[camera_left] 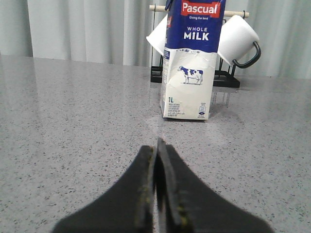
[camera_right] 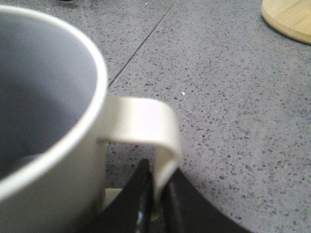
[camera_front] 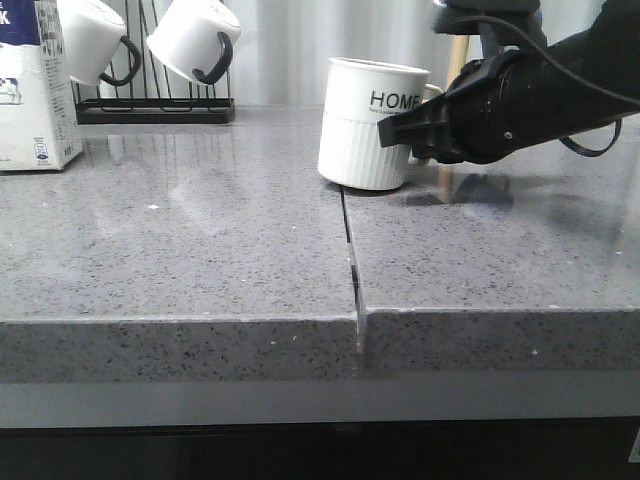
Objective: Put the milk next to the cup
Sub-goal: 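Carry the mug toward the table center and lower it down, then release the mug handle and withdraw the right gripper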
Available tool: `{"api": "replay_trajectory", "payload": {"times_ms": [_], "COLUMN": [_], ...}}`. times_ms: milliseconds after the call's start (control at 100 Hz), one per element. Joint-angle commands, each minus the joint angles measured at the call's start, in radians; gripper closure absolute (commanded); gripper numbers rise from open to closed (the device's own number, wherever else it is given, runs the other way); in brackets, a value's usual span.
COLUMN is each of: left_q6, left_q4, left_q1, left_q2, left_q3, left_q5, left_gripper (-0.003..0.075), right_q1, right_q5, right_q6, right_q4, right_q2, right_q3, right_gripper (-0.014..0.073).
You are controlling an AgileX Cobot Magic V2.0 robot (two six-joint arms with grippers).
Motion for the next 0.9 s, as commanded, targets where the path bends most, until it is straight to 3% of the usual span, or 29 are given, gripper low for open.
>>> {"api": "replay_trajectory", "payload": {"times_ms": [0,120,370,640,740,890], "left_q6": [-0.007,-0.007,-0.007,-0.007,-0.007,-0.007], "left_q4": [-0.001,-0.001,-0.001,-0.001,-0.001,-0.001], "left_q1": [-0.004,-0.004,-0.004,-0.004,-0.004,-0.004], "left_q2": [-0.031,-0.031,-0.031,-0.031,-0.031,-0.031], "left_q3": [0.040,0.040,0.040,0.040,0.040,0.040], "left_q5": [-0.086,-0.086,-0.086,-0.086,-0.086,-0.086], "left_gripper": [0.0741,0.0741,0.0741,0.0741,0.0741,0.0741], "right_q1": [0.002,0.002,0.002,0.002,0.002,0.002], "right_q5": [-0.070,-0.069,-0.066,-0.065,-0.047,0.003], "right_q6": [-0.006,-0.006,-0.006,-0.006,-0.006,-0.006], "right_q4": [0.000,0.000,0.000,0.002,0.018,0.020], "right_q2": [-0.044,-0.045,-0.068,-0.205,-0.294,-0.446], "right_q3": [-0.030,-0.030,-0.019,0.104,0.164,0.256], "right_gripper": [0.0360,0.0254,0.0253,0.0257,0.0347,0.0603]}}
